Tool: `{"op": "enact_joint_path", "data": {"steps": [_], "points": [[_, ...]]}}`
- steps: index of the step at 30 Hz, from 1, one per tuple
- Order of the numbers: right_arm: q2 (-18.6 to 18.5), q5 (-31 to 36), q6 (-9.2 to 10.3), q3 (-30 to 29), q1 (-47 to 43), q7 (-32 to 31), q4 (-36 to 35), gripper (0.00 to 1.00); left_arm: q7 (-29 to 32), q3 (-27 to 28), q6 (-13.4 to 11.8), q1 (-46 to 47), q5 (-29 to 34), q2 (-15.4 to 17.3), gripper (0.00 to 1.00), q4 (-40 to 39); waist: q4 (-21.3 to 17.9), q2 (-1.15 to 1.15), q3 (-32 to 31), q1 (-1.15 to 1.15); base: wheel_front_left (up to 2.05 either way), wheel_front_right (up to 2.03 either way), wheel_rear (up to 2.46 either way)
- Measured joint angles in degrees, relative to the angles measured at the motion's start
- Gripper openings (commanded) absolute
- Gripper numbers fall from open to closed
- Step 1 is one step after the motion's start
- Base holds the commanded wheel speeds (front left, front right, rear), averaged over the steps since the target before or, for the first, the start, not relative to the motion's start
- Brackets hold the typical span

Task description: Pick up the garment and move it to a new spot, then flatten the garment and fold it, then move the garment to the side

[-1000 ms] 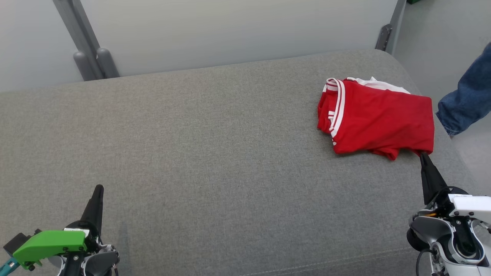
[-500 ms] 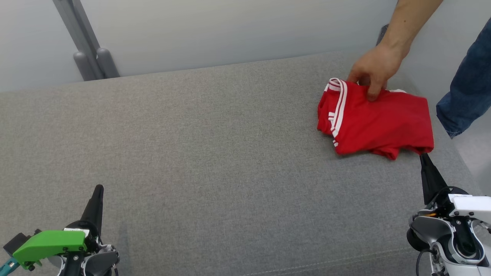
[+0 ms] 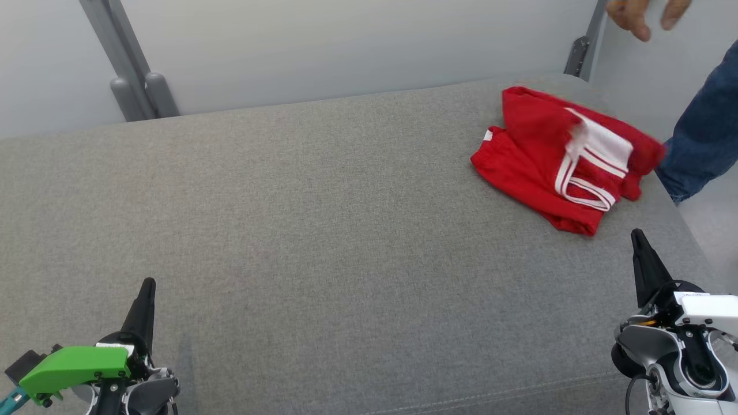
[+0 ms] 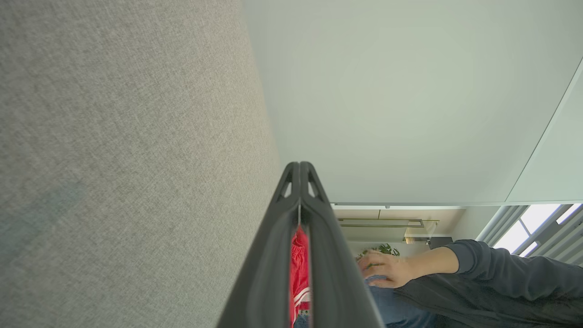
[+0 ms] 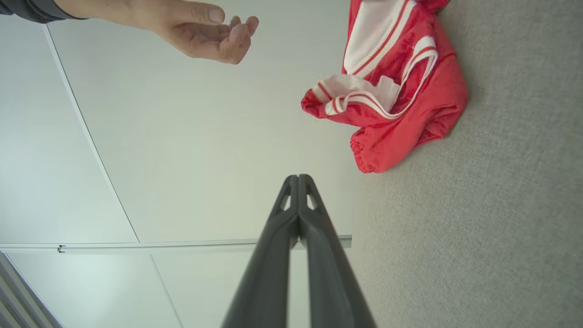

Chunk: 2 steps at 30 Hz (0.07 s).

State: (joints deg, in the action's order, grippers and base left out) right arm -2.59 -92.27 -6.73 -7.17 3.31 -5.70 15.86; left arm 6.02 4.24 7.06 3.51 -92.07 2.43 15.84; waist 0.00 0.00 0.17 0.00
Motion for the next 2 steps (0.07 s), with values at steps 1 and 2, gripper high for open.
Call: {"op": "enact_joint_path", "data": {"steps": [1,2], "points": [[0.0,0.0,0.0,0.0,0.0,0.0,0.0,0.0,0.0,0.0,0.0,0.0,0.0,0.0,0.0,0.0,0.0,0.0,0.0,0.0,0.0,0.0,0.0],[0.0,0.0,0.0,0.0,0.0,0.0,0.0,0.0,0.0,0.0,0.0,0.0,0.0,0.0,0.0,0.0,0.0,0.0,0.0,0.0,0.0,0.0,0.0]]}}
